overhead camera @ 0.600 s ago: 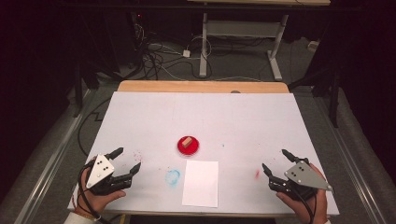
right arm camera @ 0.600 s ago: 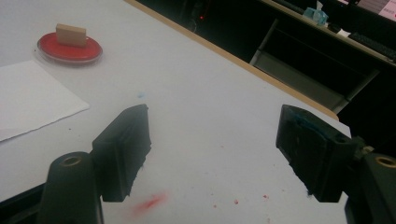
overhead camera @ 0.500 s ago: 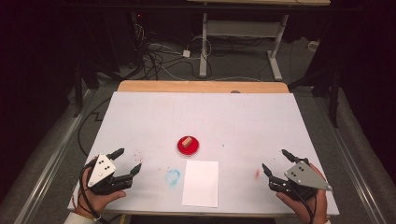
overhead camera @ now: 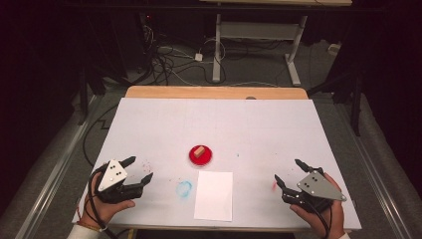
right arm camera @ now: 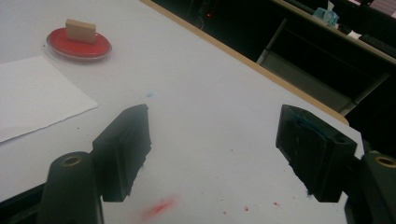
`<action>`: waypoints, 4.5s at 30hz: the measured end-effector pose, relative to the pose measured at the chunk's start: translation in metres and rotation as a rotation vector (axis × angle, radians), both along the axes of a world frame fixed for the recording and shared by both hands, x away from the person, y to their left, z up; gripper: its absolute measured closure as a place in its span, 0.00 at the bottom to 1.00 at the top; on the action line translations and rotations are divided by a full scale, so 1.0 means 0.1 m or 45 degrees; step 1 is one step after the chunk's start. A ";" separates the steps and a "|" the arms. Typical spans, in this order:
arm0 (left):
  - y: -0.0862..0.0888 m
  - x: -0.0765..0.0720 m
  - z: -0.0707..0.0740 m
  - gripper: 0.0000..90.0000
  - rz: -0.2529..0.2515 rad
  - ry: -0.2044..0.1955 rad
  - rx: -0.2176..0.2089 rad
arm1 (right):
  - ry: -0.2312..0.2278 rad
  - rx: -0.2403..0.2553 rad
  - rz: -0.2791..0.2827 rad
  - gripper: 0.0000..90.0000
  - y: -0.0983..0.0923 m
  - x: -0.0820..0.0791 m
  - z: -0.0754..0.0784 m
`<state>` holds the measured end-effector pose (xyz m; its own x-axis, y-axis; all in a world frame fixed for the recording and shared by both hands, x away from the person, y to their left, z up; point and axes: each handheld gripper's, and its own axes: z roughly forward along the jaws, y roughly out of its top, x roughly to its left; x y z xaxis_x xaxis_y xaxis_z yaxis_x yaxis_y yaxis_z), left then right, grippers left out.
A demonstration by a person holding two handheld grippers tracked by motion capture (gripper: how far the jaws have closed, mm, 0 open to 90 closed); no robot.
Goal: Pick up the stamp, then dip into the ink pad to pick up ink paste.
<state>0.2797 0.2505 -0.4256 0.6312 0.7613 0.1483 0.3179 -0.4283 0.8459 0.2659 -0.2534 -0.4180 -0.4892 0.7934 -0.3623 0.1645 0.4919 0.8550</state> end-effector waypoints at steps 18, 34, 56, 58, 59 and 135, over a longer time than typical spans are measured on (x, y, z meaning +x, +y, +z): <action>-0.62 0.60 0.31 0.36 -0.098 0.270 0.225 | 0.030 -0.024 -0.011 0.32 -0.01 0.02 -0.03; -1.38 1.18 0.28 0.41 -0.183 0.529 0.331 | 0.060 -0.020 -0.015 0.33 -0.04 0.04 -0.05; -1.72 1.52 0.14 0.79 -0.203 0.696 0.526 | 0.083 -0.039 0.004 0.33 -0.03 0.04 -0.06; -1.73 1.53 0.12 0.79 -0.206 0.699 0.532 | 0.083 -0.040 0.002 0.33 -0.03 0.05 -0.07; -1.73 1.53 0.12 0.79 -0.197 0.695 0.534 | 0.083 -0.040 0.002 0.33 -0.03 0.05 -0.07; -1.78 1.46 0.32 0.82 -0.320 0.648 0.580 | 0.072 -0.007 -0.028 0.33 -0.07 0.10 -0.04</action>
